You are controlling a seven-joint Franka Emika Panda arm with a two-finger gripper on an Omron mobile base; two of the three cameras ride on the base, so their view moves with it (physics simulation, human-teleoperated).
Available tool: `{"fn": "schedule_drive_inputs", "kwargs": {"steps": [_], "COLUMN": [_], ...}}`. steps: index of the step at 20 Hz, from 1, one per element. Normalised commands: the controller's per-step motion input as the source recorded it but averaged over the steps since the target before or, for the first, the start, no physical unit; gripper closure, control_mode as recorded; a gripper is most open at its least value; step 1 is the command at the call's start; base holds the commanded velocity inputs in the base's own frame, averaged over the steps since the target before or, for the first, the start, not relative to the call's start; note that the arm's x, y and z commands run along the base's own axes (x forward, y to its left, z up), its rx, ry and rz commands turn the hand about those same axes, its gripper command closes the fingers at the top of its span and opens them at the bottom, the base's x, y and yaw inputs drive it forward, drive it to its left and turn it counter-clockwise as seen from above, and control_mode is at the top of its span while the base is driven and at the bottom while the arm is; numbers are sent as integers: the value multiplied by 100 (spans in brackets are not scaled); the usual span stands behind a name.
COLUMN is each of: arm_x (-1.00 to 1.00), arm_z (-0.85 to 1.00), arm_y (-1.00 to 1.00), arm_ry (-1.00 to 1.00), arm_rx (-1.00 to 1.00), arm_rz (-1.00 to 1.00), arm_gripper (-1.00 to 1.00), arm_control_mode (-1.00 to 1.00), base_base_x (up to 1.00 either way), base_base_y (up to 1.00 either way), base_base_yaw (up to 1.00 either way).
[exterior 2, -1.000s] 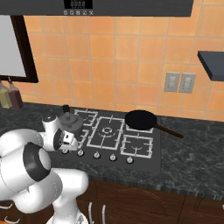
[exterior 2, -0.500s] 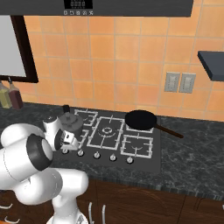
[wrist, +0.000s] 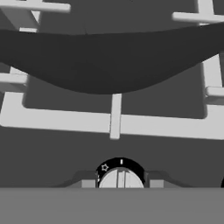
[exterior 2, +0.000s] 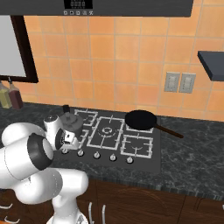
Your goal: Pick the kettle from the counter and place it on a stove burner. Then turn the burner on.
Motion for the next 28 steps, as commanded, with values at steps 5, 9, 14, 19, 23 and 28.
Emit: {"fn": "schedule_drive_inputs", "kwargs": {"steps": [5,9,14,19,23,28], "arm_x": [0,0,0,0,0,0], "arm_z": [0,0,0,0,0,0], "arm_y": [0,0,0,0,0,0], "arm_ry": [0,0,0,0,0,0], "arm_rx": [0,0,0,-1,-2,-2], "arm_rz": [8,17,18,18,19,18], "arm_gripper": [100,100,100,100,100,100], "arm_control_mode": [-100,-100,-100,-100,-100,-100], "base_base_x": [0,0,0,0,0,0], "base_base_y": [0,0,0,0,0,0], "base_base_yaw": [0,0,0,0,0,0]}}
